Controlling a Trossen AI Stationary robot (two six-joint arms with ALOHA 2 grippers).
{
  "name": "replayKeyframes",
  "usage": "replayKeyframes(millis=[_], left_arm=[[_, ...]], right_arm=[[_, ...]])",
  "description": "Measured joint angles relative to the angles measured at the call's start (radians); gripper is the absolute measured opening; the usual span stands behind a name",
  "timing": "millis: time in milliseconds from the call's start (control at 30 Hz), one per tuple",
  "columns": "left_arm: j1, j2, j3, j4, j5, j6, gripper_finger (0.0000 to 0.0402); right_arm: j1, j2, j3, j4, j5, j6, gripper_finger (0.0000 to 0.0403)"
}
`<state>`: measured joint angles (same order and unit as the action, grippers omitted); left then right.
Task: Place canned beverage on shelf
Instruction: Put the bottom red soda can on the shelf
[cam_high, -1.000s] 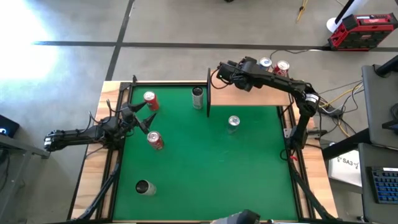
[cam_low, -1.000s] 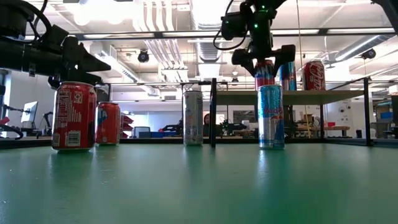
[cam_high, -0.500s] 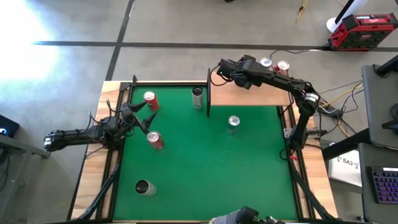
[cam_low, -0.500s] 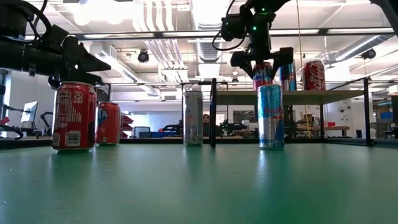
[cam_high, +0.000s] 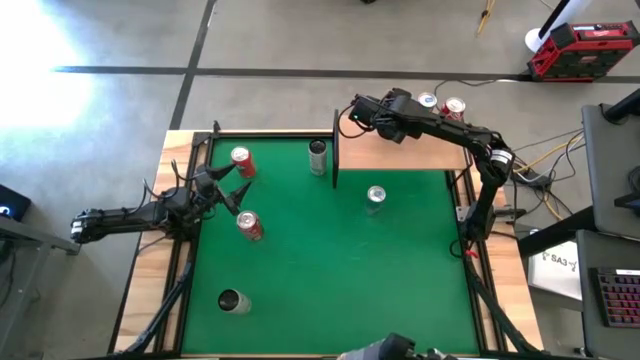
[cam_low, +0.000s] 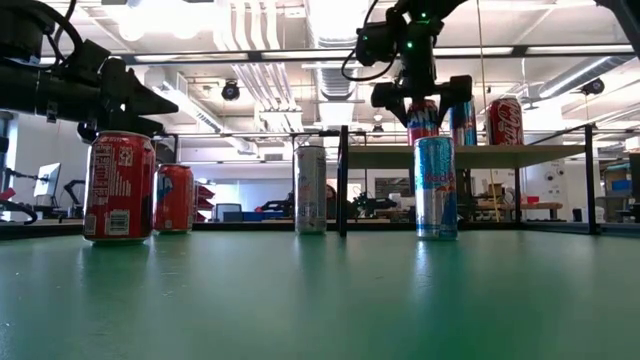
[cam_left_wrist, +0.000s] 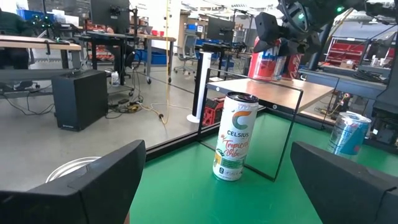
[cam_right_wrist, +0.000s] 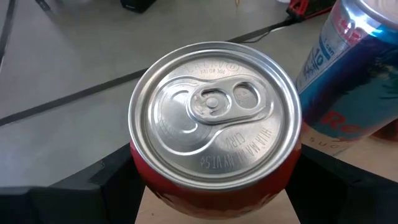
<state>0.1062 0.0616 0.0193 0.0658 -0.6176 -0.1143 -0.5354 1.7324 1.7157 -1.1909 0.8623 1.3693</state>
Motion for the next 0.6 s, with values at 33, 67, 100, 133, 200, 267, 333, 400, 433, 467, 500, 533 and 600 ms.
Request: replayKeyframes(millis=[33,67,100,133,200,267,333,400,433,467,500,533,600], left_arm=[[0.000,0.000,0.000,0.000,0.000,0.000,0.0386],[0.000,0.000,0.000,0.000,0.000,0.000,0.0386],[0.000,0.000,0.000,0.000,0.000,0.000,0.0386],[0.000,0.000,0.000,0.000,0.000,0.000,0.0386],[0.000,0.000,0.000,0.000,0.000,0.000,0.0386],[0.000,0.000,0.000,0.000,0.000,0.000,0.0386],[0.000,0.000,0.000,0.000,0.000,0.000,0.0386],[0.000,0.000,0.000,0.000,0.000,0.000,0.0386],[0.000,0.000,0.000,0.000,0.000,0.000,0.0386],[0.000,0.000,0.000,-0.001,0.000,0.000,0.0386],[0.000,0.000,0.000,0.000,0.000,0.000,0.0386],[0.000,0.000,0.000,0.000,0.000,0.000,0.0386],[0.000,0.000,0.000,0.000,0.000,0.000,0.0386]], right_arm=[[0.000,0.000,0.000,0.000,-0.001,-0.004,0.0302],[0.000,0.000,0.000,0.000,-0.002,-0.009,0.0303],[0.000,0.000,0.000,0.000,-0.002,-0.011,0.0305],[0.001,-0.001,0.000,0.000,-0.005,-0.015,0.0309],[0.004,-0.002,0.000,-0.001,-0.012,-0.017,0.0318],[0.005,-0.004,0.000,-0.002,-0.018,-0.017,0.0327],[0.005,-0.004,0.001,-0.005,-0.024,-0.017,0.0332],[0.007,-0.004,0.003,-0.008,-0.031,-0.017,0.0333],[0.008,-0.004,0.003,-0.009,-0.032,-0.018,0.0332],[0.010,-0.005,0.003,-0.010,-0.032,-0.019,0.0331],[0.011,-0.005,0.003,-0.013,-0.030,-0.019,0.0329],[0.011,-0.005,0.003,-0.014,-0.029,-0.020,0.0328],[0.012,-0.005,0.003,-0.014,-0.029,-0.020,0.0328]])
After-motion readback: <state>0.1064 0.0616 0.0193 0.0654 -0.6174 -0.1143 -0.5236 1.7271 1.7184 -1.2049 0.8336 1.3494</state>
